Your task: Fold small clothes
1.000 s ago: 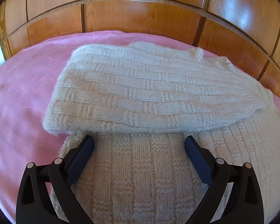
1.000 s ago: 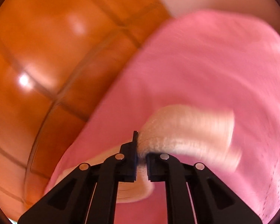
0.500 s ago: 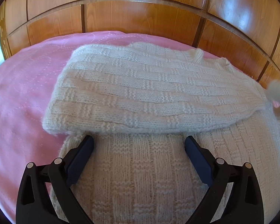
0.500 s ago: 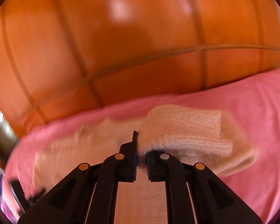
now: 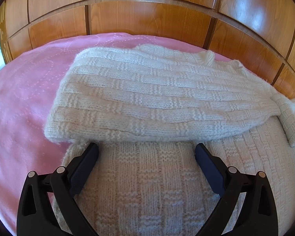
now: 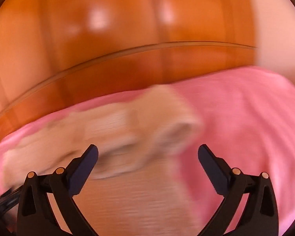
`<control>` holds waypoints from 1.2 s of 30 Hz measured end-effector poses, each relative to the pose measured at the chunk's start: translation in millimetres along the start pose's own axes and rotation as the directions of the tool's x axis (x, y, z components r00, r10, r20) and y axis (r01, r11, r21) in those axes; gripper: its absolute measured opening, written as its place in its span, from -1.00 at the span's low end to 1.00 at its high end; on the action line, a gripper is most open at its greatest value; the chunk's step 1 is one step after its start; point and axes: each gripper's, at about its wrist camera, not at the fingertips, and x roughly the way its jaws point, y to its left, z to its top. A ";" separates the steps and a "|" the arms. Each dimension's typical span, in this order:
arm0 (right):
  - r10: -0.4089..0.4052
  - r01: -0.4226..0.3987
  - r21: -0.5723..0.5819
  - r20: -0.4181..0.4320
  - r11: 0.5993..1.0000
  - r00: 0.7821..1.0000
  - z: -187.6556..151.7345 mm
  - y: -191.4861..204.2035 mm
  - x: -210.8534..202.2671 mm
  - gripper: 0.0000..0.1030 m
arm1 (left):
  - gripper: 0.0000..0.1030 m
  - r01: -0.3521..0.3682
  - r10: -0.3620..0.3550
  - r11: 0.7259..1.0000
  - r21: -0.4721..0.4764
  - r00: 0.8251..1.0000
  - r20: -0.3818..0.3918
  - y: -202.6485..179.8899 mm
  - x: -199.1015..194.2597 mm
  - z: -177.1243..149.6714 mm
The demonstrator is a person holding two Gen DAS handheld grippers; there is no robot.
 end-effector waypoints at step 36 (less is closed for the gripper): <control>0.024 0.012 0.237 -0.150 0.971 0.988 -15.2 -48.6 41.7 0.97 | -0.75 0.404 -0.492 0.834 0.377 0.853 0.176 -195.5 -65.9 63.1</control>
